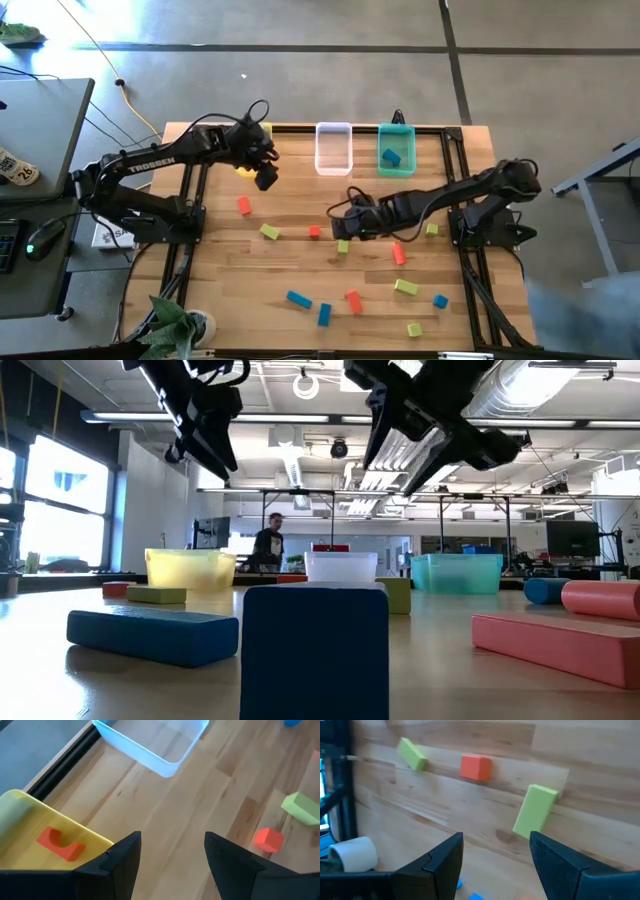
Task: Sort & place blocks by color
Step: Put the green block into the transparent bin
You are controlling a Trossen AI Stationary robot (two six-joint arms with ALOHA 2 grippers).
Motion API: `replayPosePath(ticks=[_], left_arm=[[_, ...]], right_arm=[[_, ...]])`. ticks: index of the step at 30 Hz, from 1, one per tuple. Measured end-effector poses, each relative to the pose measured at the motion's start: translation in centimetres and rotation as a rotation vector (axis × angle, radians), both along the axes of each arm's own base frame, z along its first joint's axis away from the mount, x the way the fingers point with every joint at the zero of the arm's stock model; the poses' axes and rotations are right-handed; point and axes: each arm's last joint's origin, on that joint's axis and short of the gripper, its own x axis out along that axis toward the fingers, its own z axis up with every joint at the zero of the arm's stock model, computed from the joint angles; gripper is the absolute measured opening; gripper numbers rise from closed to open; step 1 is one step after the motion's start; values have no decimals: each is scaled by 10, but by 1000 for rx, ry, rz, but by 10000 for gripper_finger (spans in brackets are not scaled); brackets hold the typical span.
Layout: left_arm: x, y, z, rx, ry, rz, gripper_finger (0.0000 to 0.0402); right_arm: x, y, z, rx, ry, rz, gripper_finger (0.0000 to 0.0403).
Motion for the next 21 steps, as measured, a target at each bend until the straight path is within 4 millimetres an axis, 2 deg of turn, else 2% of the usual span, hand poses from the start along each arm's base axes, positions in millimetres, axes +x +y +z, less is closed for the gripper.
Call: replayPosePath(ticks=[11,21], left_arm=[[3,-11,-2,-16,31,-48,207],[4,-14,-2,-14,37,-60,207]], right_arm=[[16,6,-49,28,148,-44,215],[26,8,-79,30,203,-84,215]])
